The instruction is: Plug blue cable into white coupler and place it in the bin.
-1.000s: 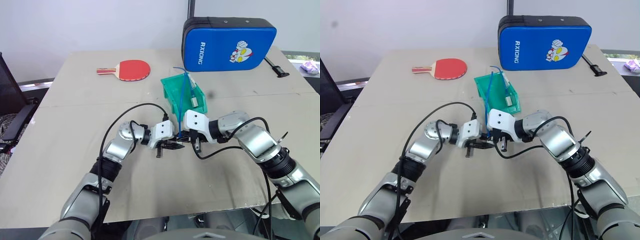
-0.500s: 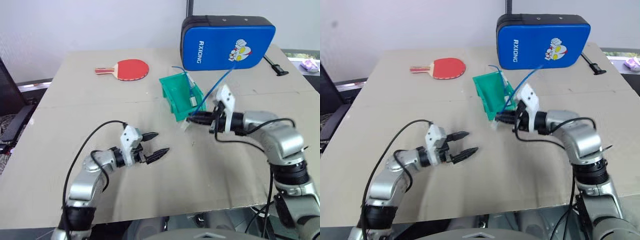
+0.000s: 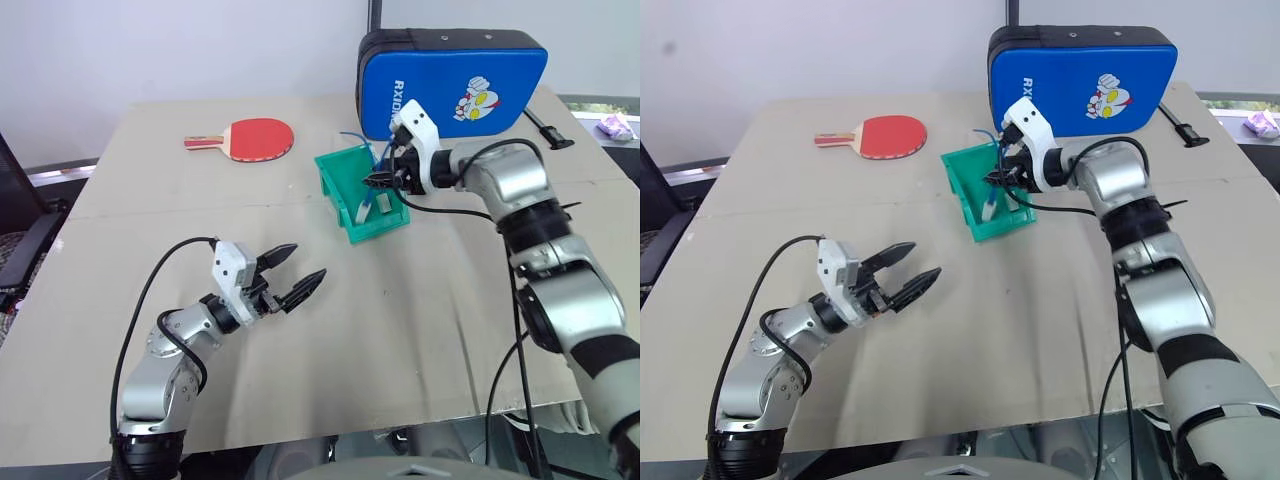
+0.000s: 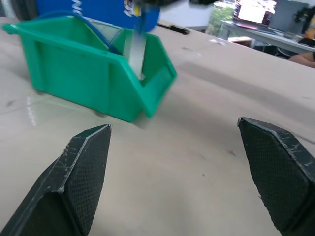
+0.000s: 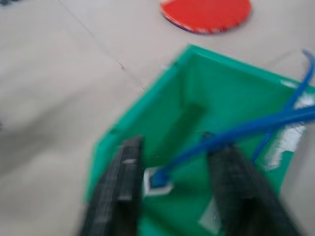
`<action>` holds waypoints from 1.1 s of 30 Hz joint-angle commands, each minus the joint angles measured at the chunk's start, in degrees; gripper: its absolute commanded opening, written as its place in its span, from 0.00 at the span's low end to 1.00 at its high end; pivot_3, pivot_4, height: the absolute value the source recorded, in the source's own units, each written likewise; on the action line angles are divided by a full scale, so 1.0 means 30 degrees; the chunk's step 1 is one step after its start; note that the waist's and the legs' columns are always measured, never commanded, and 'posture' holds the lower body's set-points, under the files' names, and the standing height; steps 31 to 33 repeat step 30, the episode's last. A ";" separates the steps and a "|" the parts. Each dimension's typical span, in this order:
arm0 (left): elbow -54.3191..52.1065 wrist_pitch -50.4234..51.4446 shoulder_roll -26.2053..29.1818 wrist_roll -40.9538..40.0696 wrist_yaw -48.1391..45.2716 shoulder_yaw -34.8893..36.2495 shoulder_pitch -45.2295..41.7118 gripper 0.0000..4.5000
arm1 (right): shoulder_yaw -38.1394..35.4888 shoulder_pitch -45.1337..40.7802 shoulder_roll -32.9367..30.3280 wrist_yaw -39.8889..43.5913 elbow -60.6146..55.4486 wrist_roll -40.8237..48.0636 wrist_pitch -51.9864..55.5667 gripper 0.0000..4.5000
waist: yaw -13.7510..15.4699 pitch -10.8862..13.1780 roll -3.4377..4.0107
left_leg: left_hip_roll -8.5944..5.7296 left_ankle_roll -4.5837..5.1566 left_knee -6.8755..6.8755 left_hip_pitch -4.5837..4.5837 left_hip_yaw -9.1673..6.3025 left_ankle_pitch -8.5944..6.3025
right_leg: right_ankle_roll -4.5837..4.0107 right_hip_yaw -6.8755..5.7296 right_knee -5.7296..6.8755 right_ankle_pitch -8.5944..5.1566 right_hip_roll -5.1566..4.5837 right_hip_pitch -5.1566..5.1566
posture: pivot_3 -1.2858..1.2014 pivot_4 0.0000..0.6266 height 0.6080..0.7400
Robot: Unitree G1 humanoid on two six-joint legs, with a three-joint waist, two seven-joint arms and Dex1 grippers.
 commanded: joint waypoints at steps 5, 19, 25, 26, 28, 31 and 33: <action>-0.1726 -0.1087 -0.0426 -0.0803 0.0604 0.0529 0.0767 0.94 | -0.2772 0.1244 -0.2362 0.1297 -0.4536 0.1149 0.0467 0.99 | 0.0239 0.0012 0.0018 | -0.0033 0.0012 -0.0018 -0.0087 -0.0050 -0.0015 | 0.0003 -0.0084 -0.0121 0.0002 -0.0128 -0.0010 | 0.52 0.24 1.00; -0.0740 -0.0318 0.1928 -0.0822 -0.1221 -0.0172 0.1024 0.94 | -0.9793 1.9501 -0.5135 -0.1098 -2.2258 0.3530 -0.1509 0.99 | 0.0268 0.0019 0.0039 | -0.0029 0.0036 -0.0039 -0.0043 -0.0044 -0.0024 | 0.0016 -0.0102 -0.0187 -0.0001 -0.0070 0.0056 | 0.52 0.24 1.00; -0.0509 0.0670 0.4270 -0.1325 -0.2843 0.0473 0.2120 0.94 | -1.2048 2.6419 -0.6550 0.0344 -2.3181 0.3034 -0.4617 0.99 | 0.0137 0.0030 0.0040 | -0.0007 0.0040 -0.0022 0.0028 0.0040 -0.0025 | 0.0036 -0.0021 -0.0190 -0.0105 -0.0022 0.0095 | 0.52 0.24 1.00; -0.0477 0.0805 0.4575 -0.1340 -0.3008 0.0530 0.2298 0.94 | -1.2379 2.6994 -0.6645 0.0379 -2.3135 0.3135 -0.4868 0.99 | 0.0092 0.0031 0.0040 | 0.0000 0.0040 -0.0022 0.0042 0.0055 -0.0025 | 0.0037 -0.0004 -0.0189 -0.0106 -0.0006 0.0096 | 0.52 0.24 1.00; -0.0332 0.1034 0.5113 -0.1327 -0.3388 0.0656 0.2636 0.94 | -1.2964 2.7947 -0.6831 0.0460 -2.2981 0.3130 -0.5387 0.99 | 0.0037 0.0039 0.0027 | 0.0013 0.0040 0.0007 0.0067 0.0085 -0.0025 | 0.0036 0.0033 -0.0141 -0.0105 0.0011 0.0093 | 0.52 0.24 1.00; -0.0215 0.1290 0.5381 -0.1284 -0.3363 0.0814 0.2773 0.94 | -1.3312 2.8605 -0.6986 0.0590 -2.2804 0.3009 -0.5896 0.99 | 0.0066 0.0042 0.0019 | 0.0013 0.0039 0.0044 0.0104 0.0094 -0.0024 | 0.0033 0.0052 -0.0048 -0.0110 0.0010 0.0090 | 0.52 0.24 1.00; -0.0215 0.1290 0.5381 -0.1284 -0.3363 0.0814 0.2773 0.94 | -1.3312 2.8605 -0.6986 0.0590 -2.2804 0.3009 -0.5896 0.99 | 0.0066 0.0042 0.0019 | 0.0013 0.0039 0.0044 0.0104 0.0094 -0.0024 | 0.0033 0.0052 -0.0048 -0.0110 0.0010 0.0090 | 0.52 0.24 1.00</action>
